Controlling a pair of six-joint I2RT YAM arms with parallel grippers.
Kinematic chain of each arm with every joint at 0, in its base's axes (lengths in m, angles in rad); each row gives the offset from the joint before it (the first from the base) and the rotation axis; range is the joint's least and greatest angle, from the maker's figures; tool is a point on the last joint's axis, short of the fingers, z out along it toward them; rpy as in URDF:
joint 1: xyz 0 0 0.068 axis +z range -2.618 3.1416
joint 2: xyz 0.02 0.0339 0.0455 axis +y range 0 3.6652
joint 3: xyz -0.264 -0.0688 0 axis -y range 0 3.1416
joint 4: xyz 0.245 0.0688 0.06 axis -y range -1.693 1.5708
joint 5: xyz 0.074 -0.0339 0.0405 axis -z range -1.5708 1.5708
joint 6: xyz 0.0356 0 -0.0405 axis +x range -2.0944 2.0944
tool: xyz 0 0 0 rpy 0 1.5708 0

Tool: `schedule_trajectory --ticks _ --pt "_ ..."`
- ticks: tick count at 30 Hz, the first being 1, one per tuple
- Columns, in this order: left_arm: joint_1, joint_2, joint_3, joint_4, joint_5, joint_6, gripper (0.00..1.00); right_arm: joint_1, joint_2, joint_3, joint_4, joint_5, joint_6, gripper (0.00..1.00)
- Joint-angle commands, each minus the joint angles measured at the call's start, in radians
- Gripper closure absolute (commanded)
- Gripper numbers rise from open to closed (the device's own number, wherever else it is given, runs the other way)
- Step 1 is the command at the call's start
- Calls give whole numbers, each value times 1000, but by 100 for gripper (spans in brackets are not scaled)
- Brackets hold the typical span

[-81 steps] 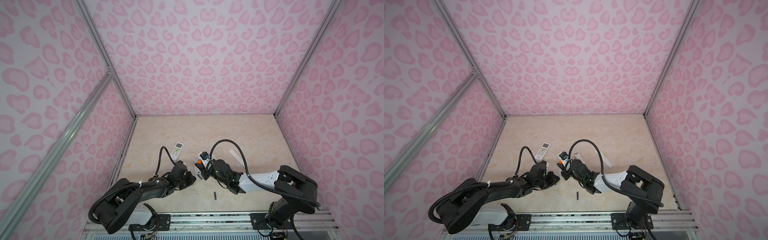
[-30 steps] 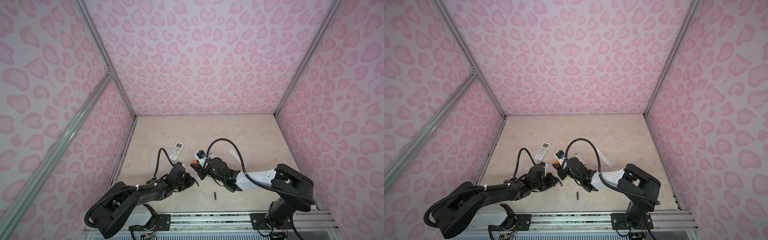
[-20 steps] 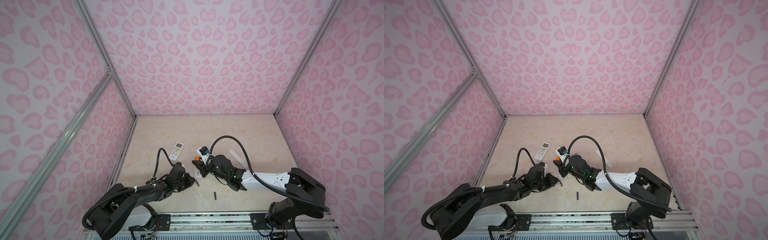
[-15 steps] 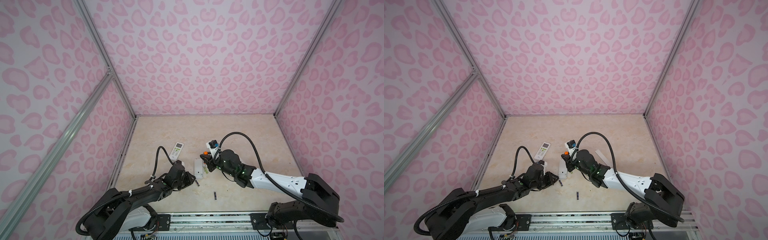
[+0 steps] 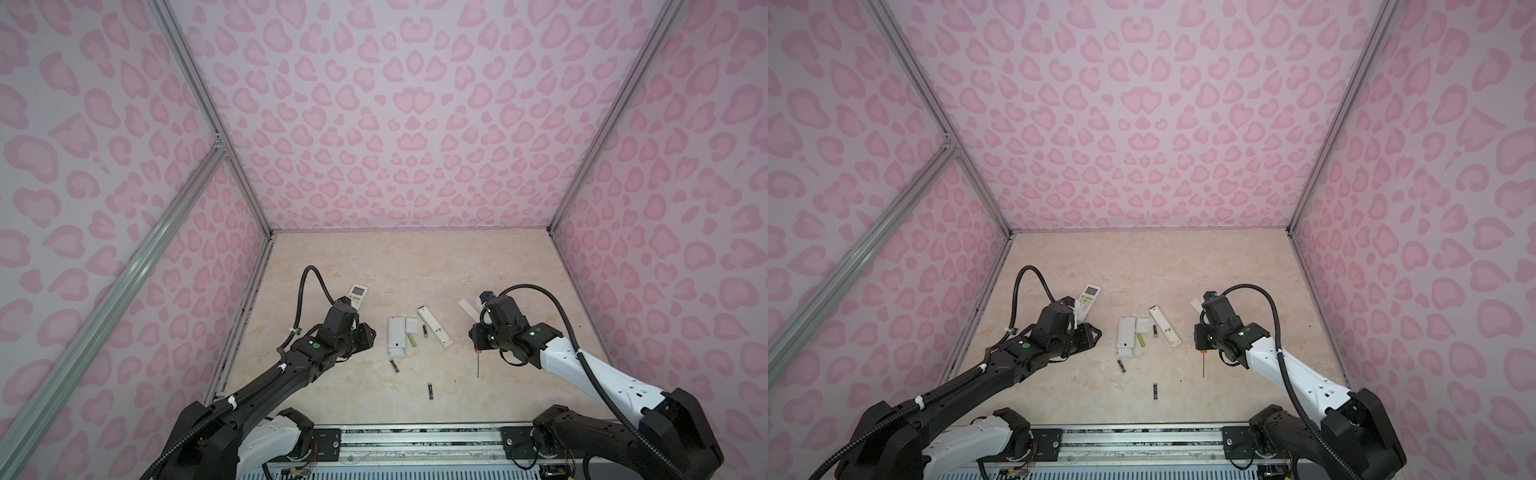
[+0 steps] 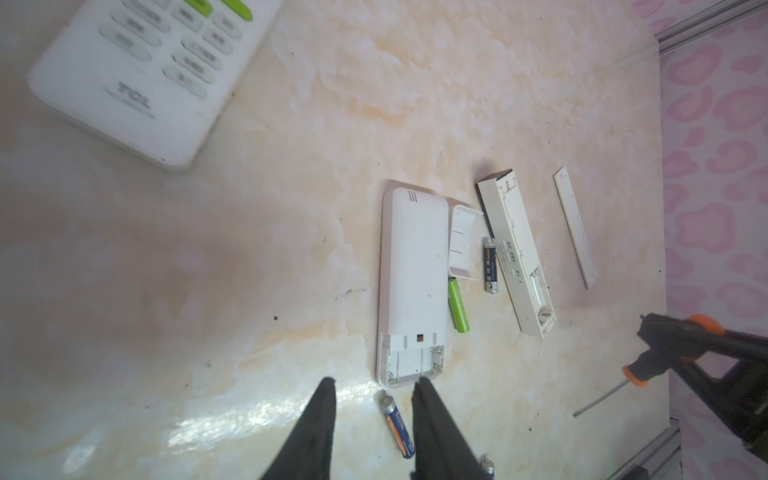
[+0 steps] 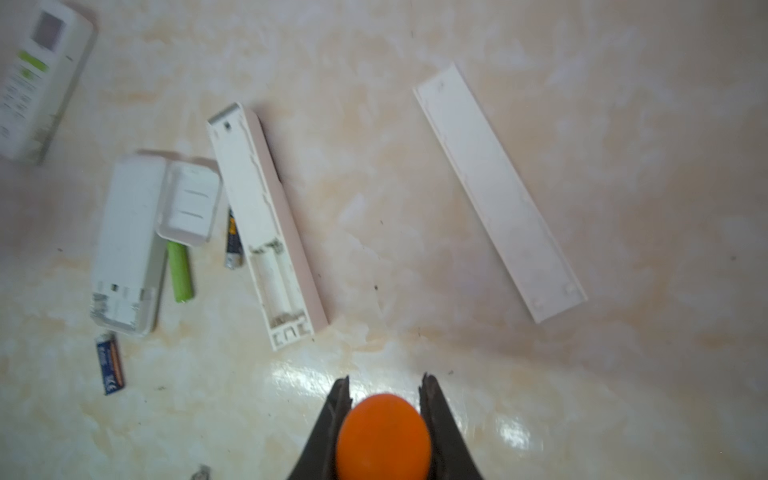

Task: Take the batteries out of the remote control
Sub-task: 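Release the screwdriver with the right gripper while the left gripper nears the TCL remote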

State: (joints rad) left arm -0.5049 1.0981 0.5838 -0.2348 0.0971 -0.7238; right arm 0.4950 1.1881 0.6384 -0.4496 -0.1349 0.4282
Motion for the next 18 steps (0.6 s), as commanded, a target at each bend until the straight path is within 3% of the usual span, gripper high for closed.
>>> schedule_trajectory --ticks 1,9,13,18 --pt "45 -21 47 -128 -53 126 59 -3 52 -12 -50 -67 19 99" --pt "169 -55 89 -183 -46 207 52 -4 137 -34 61 26 23 82" --pt "214 -53 92 -182 -30 223 51 -3 176 -27 92 32 20 80" --pt "245 -14 108 -177 -9 245 46 -3 187 -21 96 31 20 67"
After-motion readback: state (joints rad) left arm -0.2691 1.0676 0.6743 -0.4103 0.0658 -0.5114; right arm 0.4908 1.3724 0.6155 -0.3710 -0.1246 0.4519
